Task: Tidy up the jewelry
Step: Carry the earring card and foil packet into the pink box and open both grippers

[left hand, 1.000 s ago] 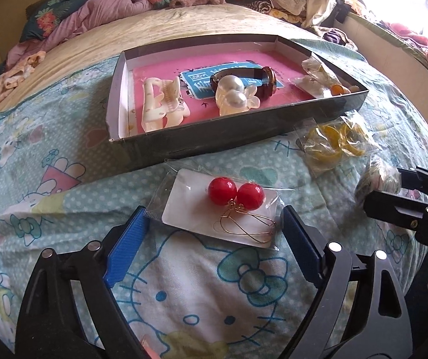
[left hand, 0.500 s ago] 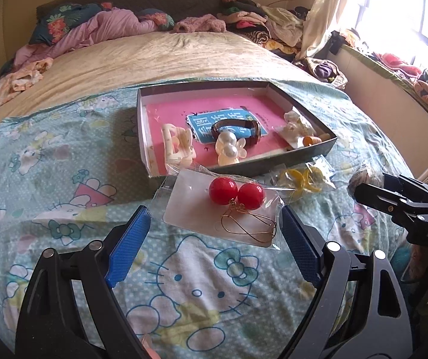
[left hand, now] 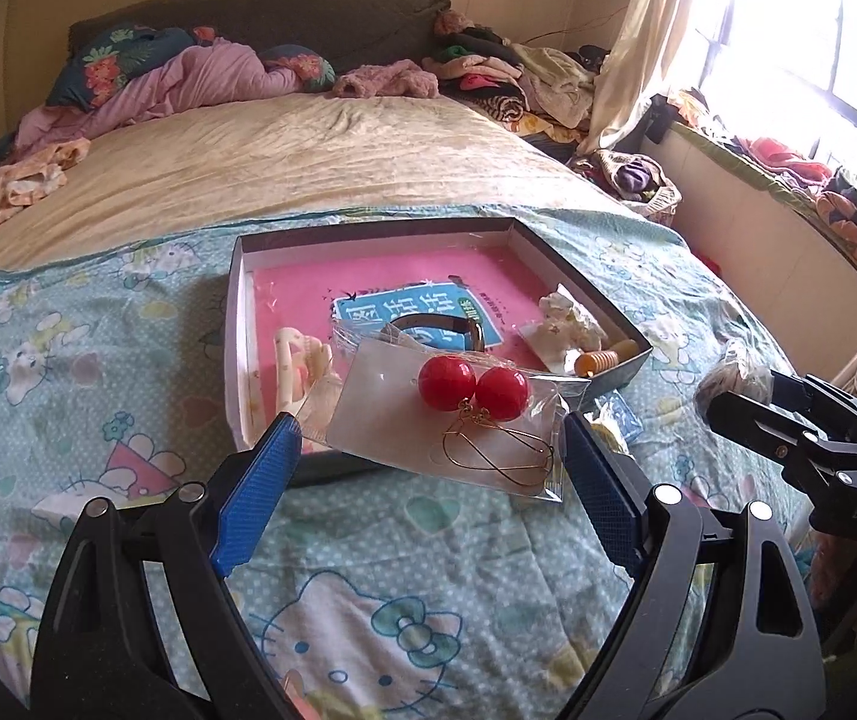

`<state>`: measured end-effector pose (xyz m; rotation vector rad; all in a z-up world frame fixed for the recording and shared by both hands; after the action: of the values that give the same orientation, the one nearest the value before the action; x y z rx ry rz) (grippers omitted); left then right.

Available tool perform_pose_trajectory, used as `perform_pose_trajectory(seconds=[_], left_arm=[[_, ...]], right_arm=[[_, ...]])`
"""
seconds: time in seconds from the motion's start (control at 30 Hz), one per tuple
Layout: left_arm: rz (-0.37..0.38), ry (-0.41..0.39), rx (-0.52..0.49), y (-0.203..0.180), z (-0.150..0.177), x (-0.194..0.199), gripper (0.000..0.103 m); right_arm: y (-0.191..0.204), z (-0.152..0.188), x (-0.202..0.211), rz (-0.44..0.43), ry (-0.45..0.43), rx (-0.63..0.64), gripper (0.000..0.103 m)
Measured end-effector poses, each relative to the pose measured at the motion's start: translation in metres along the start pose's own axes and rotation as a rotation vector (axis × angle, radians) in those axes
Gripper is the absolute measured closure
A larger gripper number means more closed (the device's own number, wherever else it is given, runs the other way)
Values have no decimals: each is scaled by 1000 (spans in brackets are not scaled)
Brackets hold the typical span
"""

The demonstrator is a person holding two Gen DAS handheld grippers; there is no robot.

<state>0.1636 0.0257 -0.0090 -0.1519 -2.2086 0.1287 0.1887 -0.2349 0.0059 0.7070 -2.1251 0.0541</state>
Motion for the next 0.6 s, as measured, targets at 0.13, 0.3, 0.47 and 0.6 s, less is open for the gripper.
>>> perform_pose_trajectory(seconds=[0.13,0.3,0.47,0.6], left_arm=[[8,-5,7,-1,-10,-8,23],[7,-16,17,-1,-18,-17,23],[12,-13,32,2,-26,-28,22],[13,-2,43,4,-31,-40,22]], right_arm=[[-6,-10,-1,18,-14,-4,29],[-15,-21,-4,34,-26,-12,29],[-23,-30,-10,61,-32,-4,29],[-28,-38,-18,72,-33,4,29]])
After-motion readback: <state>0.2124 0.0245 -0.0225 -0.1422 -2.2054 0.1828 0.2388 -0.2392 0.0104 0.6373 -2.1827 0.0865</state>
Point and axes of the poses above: each gripper's, at about its wrist camera, not at the fingertips, and x roughly against the way its jaws point, y to its left, z to its underside, the point moved 3 cm from there along -x, roughly the way its jaws point, and after that the axes turned 11 degrees about y, right-handed, at the moved point
